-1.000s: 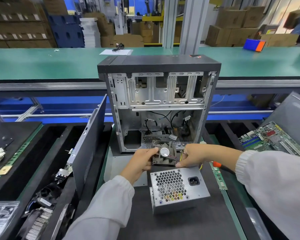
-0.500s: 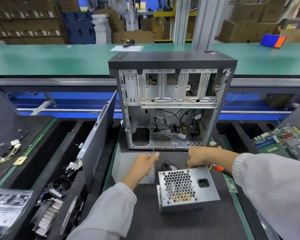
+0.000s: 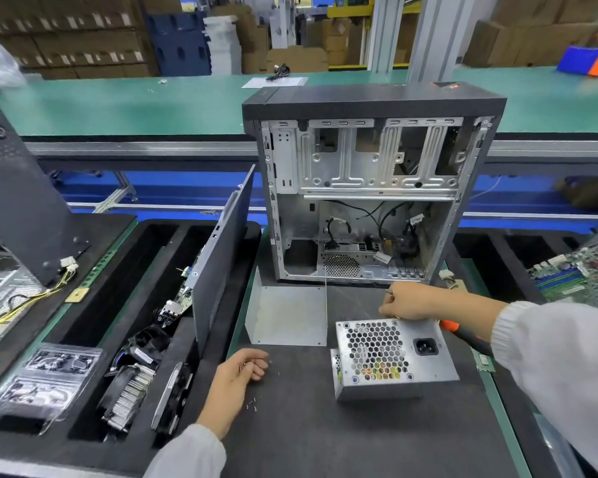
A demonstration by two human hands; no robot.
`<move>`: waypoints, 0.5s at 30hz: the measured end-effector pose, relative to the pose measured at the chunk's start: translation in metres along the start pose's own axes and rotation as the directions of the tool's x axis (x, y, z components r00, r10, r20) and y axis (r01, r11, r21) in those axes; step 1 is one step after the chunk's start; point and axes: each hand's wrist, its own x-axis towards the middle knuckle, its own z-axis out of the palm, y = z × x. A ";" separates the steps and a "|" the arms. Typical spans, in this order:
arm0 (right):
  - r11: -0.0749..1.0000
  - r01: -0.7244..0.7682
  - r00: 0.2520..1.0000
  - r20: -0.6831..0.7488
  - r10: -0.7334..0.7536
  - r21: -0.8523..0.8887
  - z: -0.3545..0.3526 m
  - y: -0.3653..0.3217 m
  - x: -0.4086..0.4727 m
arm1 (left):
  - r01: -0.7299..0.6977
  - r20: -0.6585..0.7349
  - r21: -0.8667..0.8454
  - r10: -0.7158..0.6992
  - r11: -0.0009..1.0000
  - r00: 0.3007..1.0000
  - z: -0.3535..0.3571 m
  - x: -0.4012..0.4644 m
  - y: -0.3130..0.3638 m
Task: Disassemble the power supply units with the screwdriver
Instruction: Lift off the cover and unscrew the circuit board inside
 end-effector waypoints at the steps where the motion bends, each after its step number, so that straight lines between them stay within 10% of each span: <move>1: 1.000 0.013 1.000 -0.002 -0.013 0.011 -0.001 0.000 -0.001 | 0.000 -0.022 -0.052 -0.001 0.999 1.000 0.004 -0.003 -0.006; 15: 0.998 -0.041 0.993 -0.110 0.046 0.041 -0.002 0.001 -0.006 | 0.098 0.062 -0.520 -0.077 0.849 0.995 0.006 -0.011 -0.013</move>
